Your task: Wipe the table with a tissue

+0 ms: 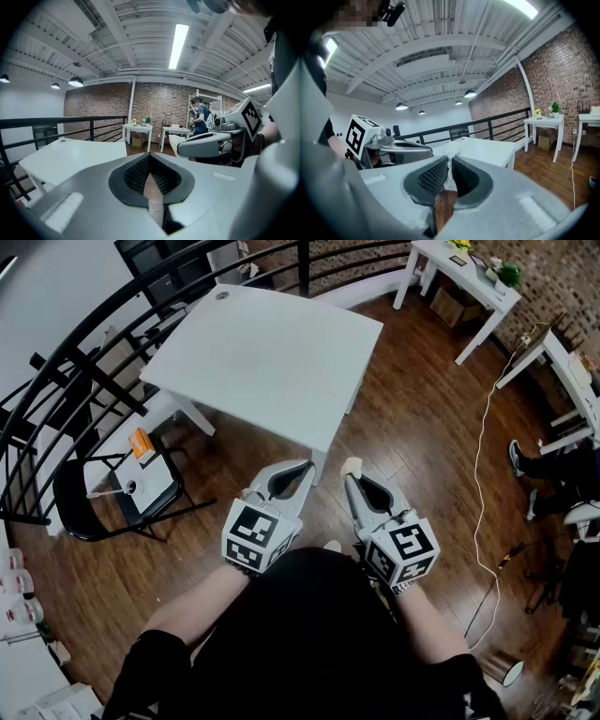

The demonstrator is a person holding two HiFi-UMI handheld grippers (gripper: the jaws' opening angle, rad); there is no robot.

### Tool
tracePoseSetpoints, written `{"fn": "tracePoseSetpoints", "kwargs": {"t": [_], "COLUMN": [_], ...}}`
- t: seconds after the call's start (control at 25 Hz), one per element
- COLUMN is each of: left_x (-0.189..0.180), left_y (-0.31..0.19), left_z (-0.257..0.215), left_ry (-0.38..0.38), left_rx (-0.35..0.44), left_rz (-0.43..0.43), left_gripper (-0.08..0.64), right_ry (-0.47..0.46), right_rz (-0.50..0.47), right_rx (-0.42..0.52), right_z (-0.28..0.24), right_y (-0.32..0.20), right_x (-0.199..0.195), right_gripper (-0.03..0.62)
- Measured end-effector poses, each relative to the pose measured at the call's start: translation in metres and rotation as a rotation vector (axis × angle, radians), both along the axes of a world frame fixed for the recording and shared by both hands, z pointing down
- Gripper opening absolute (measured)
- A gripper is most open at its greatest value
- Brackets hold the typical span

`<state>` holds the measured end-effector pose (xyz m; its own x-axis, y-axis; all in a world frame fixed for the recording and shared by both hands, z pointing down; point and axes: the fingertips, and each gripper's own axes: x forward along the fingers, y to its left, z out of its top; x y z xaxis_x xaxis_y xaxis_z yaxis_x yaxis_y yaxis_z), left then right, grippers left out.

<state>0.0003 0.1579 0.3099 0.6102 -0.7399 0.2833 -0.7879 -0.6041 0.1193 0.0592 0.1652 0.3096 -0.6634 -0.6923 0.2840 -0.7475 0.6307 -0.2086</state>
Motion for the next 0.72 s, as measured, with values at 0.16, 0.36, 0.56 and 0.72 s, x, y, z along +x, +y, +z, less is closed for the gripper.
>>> {"fn": "tracePoseSetpoints", "kwargs": {"t": [0.16,0.36,0.56,0.72], "left_x": [0.005,0.013,0.023,0.032], "left_y": [0.000,0.000,-0.001,-0.003], "left_z": [0.002,0.002,0.001,0.001], "left_ry": [-0.004,-0.009,-0.012,-0.013], "left_rx": [-0.002,-0.001,0.001,0.002], "left_rz": [-0.004,-0.010,-0.022,-0.042], "left_gripper": [0.011,0.011,0.011,0.011], "right_ry": [-0.003,-0.008,-0.011,-0.010], "right_rz": [-0.003,-0.010,-0.022,-0.045], "right_rx": [0.001,0.004,0.005,0.006], "right_z": [0.001,0.000,-0.001,-0.001], "right_y": [0.000,0.000,0.000,-0.001], "right_x": [0.006,0.013,0.023,0.031], "right_gripper": [0.014,0.014,0.014,0.014]}}
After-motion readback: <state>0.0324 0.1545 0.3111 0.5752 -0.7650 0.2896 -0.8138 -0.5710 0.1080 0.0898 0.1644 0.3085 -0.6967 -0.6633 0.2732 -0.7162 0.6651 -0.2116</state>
